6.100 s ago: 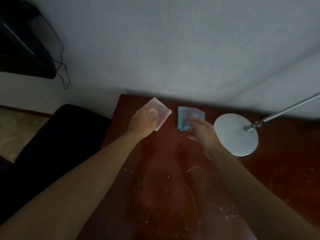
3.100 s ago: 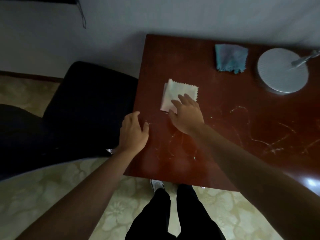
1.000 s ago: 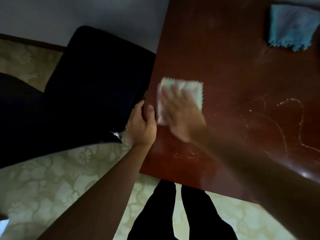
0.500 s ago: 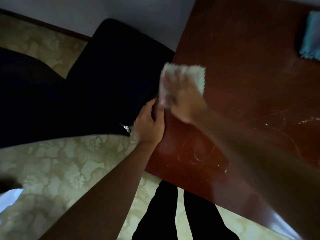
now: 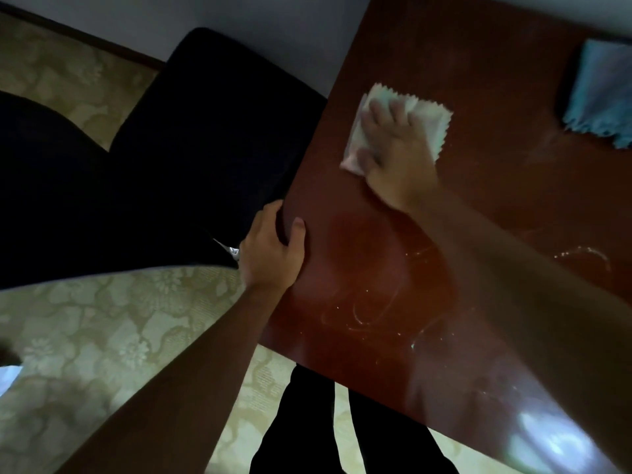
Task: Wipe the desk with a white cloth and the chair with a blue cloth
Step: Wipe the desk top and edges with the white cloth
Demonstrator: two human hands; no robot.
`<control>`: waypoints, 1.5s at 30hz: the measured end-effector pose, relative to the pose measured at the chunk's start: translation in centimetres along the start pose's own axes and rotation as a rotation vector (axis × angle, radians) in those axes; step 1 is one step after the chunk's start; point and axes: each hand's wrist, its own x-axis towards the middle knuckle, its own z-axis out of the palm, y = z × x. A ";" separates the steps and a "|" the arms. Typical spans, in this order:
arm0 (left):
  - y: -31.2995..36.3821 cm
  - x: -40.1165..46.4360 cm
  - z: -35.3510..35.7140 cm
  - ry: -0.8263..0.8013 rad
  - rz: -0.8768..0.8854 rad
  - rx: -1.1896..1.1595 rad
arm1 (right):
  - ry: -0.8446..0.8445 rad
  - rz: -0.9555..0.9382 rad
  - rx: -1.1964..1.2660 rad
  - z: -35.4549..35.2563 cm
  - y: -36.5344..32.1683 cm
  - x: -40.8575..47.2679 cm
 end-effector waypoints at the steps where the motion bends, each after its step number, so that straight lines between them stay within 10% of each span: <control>1: 0.0 -0.1 0.1 0.006 0.007 0.007 | 0.000 -0.033 0.030 0.7 -1.1 -2.0; 8: -0.2 -0.1 0.0 0.016 0.004 0.051 | -0.069 -0.308 0.189 1.1 -2.5 -15.0; 13: -0.6 -0.3 0.4 0.034 0.042 0.038 | 0.014 0.014 0.034 -1.5 6.2 -6.3; 32: -4.1 -4.2 -2.0 -0.135 -0.044 0.023 | 0.009 -0.173 0.018 3.4 -6.6 -15.4; 38: -4.8 -3.0 -4.3 -0.281 -0.530 -0.889 | -0.053 -0.182 0.004 2.8 -5.4 -15.6; 45: -6.6 -2.4 -5.3 -0.442 -0.606 -1.100 | -0.052 -0.184 0.000 6.5 -15.5 -15.9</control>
